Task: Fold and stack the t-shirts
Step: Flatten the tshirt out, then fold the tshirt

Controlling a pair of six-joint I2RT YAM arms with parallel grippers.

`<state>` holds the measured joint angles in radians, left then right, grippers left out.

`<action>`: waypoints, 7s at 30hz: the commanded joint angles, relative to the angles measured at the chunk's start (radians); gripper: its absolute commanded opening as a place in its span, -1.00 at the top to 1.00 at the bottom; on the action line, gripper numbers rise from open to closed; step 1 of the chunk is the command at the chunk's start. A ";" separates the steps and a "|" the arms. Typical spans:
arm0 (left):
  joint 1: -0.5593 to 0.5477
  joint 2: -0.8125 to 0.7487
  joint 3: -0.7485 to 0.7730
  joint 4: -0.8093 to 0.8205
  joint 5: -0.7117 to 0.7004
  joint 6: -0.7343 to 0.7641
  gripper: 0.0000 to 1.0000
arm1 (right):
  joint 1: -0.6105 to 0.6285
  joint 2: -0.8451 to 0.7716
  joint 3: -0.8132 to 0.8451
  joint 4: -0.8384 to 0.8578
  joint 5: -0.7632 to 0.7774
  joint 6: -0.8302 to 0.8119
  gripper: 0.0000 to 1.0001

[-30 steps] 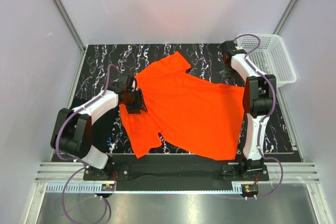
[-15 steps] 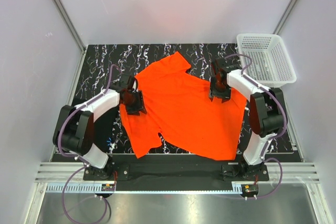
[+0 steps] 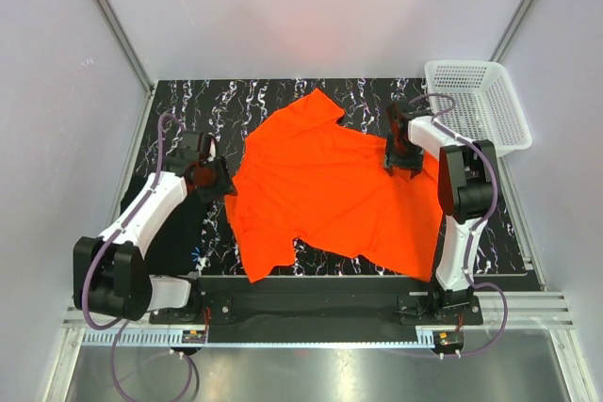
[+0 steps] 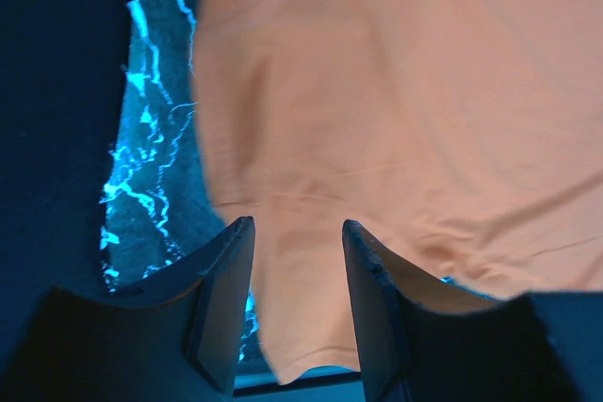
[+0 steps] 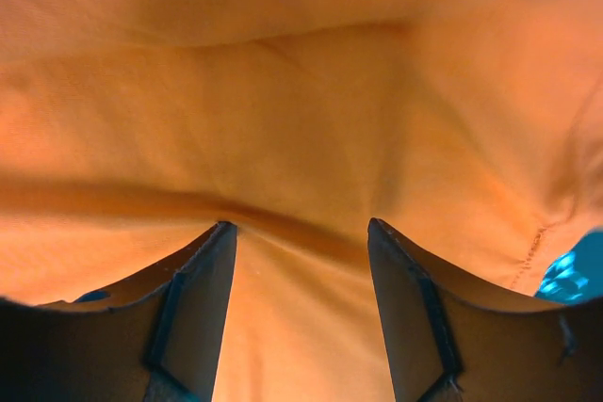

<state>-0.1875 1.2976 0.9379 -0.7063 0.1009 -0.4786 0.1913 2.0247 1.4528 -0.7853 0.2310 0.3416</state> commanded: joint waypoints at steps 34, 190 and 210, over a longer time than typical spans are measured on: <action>0.029 0.887 0.633 0.355 0.221 -0.357 -0.06 | 0.046 0.293 0.504 -0.040 -0.048 -0.072 -0.48; -0.375 -0.366 -0.217 0.005 -0.041 -0.261 1.00 | -0.434 -0.687 -0.795 0.047 -0.302 0.534 0.34; -0.374 -0.540 -0.192 -0.090 0.000 -0.241 1.00 | -0.434 -0.839 -0.792 -0.080 -0.314 0.474 1.00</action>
<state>-0.5610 0.7692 0.7010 -0.7876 0.0742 -0.7380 -0.2367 1.2240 0.6292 -0.8093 -0.0978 0.8310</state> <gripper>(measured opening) 0.009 0.026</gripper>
